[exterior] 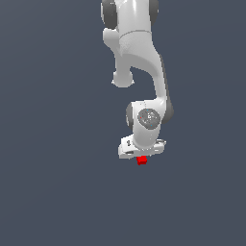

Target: Pick up the red cube and move it to a goal position.

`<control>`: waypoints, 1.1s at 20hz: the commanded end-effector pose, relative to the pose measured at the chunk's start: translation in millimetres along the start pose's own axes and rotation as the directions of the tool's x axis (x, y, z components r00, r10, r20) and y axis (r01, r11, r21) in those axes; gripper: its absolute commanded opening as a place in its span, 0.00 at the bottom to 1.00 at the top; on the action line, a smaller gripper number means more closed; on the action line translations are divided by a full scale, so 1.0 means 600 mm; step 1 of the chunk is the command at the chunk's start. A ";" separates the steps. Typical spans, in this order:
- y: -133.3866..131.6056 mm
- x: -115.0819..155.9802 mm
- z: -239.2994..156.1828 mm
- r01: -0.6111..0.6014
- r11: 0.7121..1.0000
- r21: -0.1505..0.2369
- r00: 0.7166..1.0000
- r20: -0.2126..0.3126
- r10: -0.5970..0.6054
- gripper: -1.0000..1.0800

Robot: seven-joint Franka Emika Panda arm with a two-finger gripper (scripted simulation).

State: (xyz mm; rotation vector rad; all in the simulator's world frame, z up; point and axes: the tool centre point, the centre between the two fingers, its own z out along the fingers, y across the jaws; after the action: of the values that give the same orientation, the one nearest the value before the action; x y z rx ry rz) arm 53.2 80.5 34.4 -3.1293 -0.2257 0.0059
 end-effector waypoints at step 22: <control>-0.016 0.012 0.021 0.020 1.000 -0.004 1.000 -0.003 -0.020 0.00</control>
State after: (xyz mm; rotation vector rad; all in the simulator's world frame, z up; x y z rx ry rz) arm 59.2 90.6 20.6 -3.1310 -0.2574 0.0022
